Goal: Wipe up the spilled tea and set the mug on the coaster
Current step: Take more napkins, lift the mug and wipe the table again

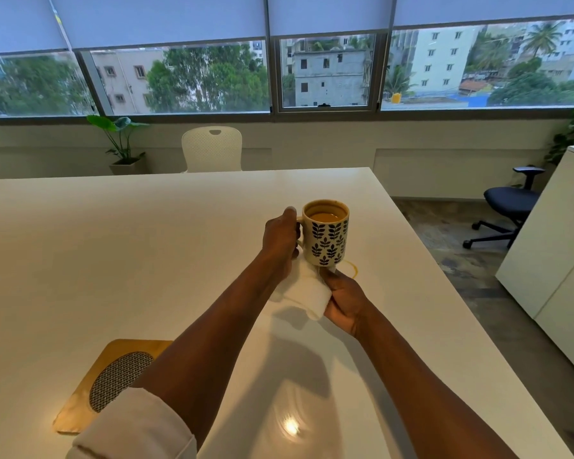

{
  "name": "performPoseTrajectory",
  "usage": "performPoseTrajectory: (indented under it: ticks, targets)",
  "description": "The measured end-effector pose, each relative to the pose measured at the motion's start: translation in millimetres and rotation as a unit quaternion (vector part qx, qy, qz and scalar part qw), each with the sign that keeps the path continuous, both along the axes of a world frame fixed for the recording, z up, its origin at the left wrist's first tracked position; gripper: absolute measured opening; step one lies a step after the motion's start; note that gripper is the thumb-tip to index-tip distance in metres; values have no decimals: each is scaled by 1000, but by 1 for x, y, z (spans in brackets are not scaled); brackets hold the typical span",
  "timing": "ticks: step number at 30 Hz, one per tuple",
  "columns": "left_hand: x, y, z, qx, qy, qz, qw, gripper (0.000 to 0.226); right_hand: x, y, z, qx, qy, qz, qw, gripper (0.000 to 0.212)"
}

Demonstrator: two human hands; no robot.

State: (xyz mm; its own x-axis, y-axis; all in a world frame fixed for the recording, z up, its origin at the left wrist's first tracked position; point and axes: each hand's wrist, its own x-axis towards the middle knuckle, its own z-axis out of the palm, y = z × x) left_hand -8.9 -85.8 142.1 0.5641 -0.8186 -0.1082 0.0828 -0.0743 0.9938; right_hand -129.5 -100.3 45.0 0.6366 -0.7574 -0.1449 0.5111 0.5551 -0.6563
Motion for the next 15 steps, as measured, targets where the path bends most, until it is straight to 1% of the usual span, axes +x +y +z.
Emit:
performPoseTrajectory:
  ticks: [2, 5, 9, 13, 15]
  targets:
    - [4, 0, 0, 5, 2, 5, 1000, 35, -4, 3, 0, -11, 26, -3, 1000, 35]
    - [10, 0, 0, 14, 6, 7, 1000, 36, -15, 6, 2, -26, 32, -3, 999, 33]
    - [13, 2, -3, 14, 8, 2, 1000, 36, -29, -1, 1, -29, 41, -20, 999, 25]
    - [13, 5, -5, 9, 14, -14, 1000, 37, -34, -11, 0, -20, 65, -47, 997, 38]
    - [11, 6, -6, 8, 15, -25, 1000, 38, -35, -13, 3, -22, 74, -61, 995, 40]
